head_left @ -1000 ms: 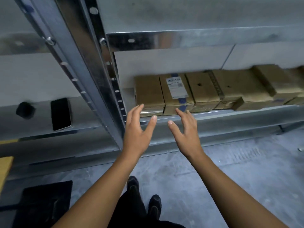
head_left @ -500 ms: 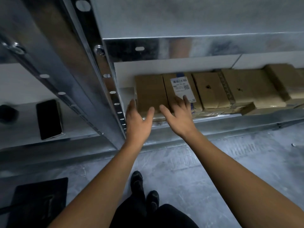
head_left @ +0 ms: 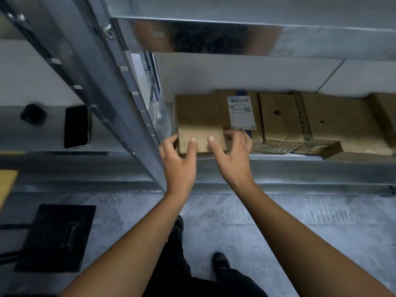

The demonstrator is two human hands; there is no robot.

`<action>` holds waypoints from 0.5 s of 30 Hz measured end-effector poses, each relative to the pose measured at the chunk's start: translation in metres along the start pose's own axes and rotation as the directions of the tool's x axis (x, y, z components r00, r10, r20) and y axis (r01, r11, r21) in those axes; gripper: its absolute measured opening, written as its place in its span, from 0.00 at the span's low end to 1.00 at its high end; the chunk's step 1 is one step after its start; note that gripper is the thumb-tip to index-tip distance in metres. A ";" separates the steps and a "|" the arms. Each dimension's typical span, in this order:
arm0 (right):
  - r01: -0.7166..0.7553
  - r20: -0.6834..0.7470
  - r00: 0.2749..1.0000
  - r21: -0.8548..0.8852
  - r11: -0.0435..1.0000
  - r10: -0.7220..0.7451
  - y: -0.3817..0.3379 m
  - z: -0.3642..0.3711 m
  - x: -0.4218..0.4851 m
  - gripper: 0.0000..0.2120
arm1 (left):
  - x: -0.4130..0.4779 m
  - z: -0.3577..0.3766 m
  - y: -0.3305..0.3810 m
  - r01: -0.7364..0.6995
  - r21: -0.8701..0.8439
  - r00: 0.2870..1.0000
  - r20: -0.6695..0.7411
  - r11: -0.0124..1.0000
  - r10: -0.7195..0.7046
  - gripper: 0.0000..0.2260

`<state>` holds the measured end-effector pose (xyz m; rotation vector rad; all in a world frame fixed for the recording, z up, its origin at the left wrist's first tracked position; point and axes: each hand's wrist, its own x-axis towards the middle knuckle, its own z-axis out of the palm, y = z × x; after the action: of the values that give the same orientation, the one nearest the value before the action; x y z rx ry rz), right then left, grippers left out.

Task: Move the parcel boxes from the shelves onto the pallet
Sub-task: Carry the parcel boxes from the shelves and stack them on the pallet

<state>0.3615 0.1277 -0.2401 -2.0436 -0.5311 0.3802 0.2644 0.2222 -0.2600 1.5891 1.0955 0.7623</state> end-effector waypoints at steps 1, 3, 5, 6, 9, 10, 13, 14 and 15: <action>0.015 0.008 1.000 0.037 0.999 -0.015 0.003 -0.005 -0.007 0.29 | -0.012 -0.001 0.003 -0.009 -0.019 0.999 -0.046 1.000 0.008 0.16; 0.044 0.032 0.998 0.104 0.994 -0.048 0.010 -0.016 -0.022 0.25 | -0.039 -0.002 0.009 -0.026 -0.041 0.992 -0.128 0.999 0.020 0.14; 0.060 0.069 0.995 0.187 0.981 -0.074 0.016 -0.027 -0.038 0.25 | -0.068 -0.004 0.012 -0.034 -0.059 0.982 -0.190 0.998 0.022 0.14; 0.068 0.082 0.992 0.244 0.967 -0.091 0.018 -0.033 -0.047 0.25 | -0.083 -0.005 0.012 -0.040 -0.070 0.976 -0.218 0.997 0.024 0.14; 0.087 0.115 0.984 0.364 0.927 -0.137 0.023 -0.042 -0.074 0.23 | -0.127 -0.011 0.008 -0.038 -0.115 0.963 -0.270 0.993 0.005 0.15; 0.085 0.140 0.979 0.375 0.923 -0.146 0.025 -0.042 -0.084 0.22 | -0.140 -0.015 0.005 -0.021 -0.134 0.959 -0.284 0.991 -0.018 0.17; 0.119 0.222 0.953 0.353 0.928 -0.206 0.029 -0.034 -0.116 0.24 | -0.175 -0.037 -0.003 0.026 -0.176 0.922 -0.376 0.984 -0.091 0.20; 0.143 0.251 0.938 0.348 0.927 -0.239 0.027 -0.029 -0.125 0.25 | -0.184 -0.046 -0.006 0.029 -0.181 0.903 -0.417 0.983 -0.104 0.21; 0.161 0.286 0.920 0.349 0.923 -0.268 0.024 -0.023 -0.135 0.25 | -0.192 -0.057 -0.008 0.032 -0.189 0.883 -0.455 0.982 -0.116 0.20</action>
<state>0.2619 0.0313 -0.2423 -1.5945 -0.8361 0.6358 0.1381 0.0677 -0.2431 1.2336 1.3780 1.1943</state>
